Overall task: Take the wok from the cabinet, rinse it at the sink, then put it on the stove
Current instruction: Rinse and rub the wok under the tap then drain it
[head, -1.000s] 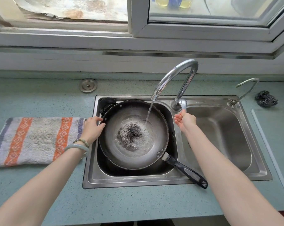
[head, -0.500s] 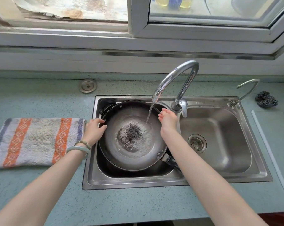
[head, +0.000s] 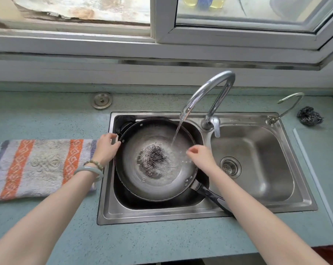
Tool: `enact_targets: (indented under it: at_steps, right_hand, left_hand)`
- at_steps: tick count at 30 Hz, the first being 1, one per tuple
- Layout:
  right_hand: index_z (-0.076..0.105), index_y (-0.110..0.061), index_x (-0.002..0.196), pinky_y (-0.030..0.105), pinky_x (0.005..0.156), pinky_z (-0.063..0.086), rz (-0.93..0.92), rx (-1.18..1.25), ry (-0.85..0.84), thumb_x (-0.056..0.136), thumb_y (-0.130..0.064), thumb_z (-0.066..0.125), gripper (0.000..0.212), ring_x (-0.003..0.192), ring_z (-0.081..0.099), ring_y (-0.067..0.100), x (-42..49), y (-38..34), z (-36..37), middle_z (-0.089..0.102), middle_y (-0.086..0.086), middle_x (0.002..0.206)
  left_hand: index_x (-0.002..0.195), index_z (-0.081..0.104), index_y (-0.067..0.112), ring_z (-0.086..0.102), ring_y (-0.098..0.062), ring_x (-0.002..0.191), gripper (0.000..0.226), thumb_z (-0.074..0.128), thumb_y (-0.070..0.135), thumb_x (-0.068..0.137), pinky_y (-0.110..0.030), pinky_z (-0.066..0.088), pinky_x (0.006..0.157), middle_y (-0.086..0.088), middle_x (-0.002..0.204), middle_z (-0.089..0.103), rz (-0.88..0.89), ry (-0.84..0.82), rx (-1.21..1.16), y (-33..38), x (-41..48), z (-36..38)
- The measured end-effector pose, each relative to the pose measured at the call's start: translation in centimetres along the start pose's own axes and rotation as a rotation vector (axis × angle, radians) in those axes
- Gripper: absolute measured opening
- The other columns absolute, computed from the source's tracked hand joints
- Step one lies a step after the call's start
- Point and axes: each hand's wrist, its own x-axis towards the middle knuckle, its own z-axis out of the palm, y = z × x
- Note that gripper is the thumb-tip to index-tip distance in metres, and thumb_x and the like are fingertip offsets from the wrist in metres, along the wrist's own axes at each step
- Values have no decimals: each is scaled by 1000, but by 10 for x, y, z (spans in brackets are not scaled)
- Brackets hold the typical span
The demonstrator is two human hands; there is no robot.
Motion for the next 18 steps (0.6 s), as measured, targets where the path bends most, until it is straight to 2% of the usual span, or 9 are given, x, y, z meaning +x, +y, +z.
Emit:
enact_targets:
  at_steps: [3, 5, 8, 12, 15, 18]
  right_hand:
    - [61, -16, 99, 32, 77, 45, 87, -325, -39, 77, -43, 69, 35, 96, 57, 21, -27, 46, -5, 53, -1, 96]
    - [55, -18, 101, 33, 76, 43, 144, -394, -54, 70, -53, 71, 49, 98, 53, 22, -46, 65, -5, 46, -1, 97]
    - [50, -21, 100, 34, 77, 44, 196, -448, -86, 63, -61, 72, 59, 100, 51, 22, -68, 83, 0, 47, 0, 101]
    - [49, -19, 104, 33, 73, 38, 178, -524, -81, 71, -55, 69, 52, 105, 52, 24, -81, 101, 6, 53, 3, 109]
    - [50, -18, 109, 33, 74, 38, 150, -511, -69, 79, -47, 65, 44, 107, 52, 25, -82, 106, 9, 55, 5, 113]
    - [51, -18, 112, 33, 77, 42, 107, -547, -56, 83, -44, 62, 40, 108, 53, 24, -81, 107, 10, 57, 4, 113]
  left_hand:
    - [130, 49, 1, 45, -35, 123, 46, 57, 19, 89, -44, 36, 105, -21, 130, 50, 3, 45, 17, 9, 23, -6]
    - [131, 47, -2, 44, -38, 124, 50, 59, 21, 89, -44, 34, 106, -25, 131, 50, 10, 76, 40, 14, 42, -10]
    - [128, 50, -4, 46, -41, 123, 51, 59, 29, 89, -44, 33, 105, -27, 129, 53, 32, 83, 114, 23, 70, -11]
    - [109, 62, -4, 53, -42, 111, 46, 55, 38, 92, -42, 38, 95, -30, 111, 62, 55, 16, 234, 30, 92, -6]
    - [113, 62, 1, 47, -40, 113, 58, 54, 53, 87, -45, 37, 99, -26, 113, 60, 54, -10, 356, 24, 104, -1]
    - [117, 57, -1, 44, -41, 115, 62, 63, 50, 83, -44, 34, 100, -27, 119, 54, 40, 8, 392, 21, 109, 4]
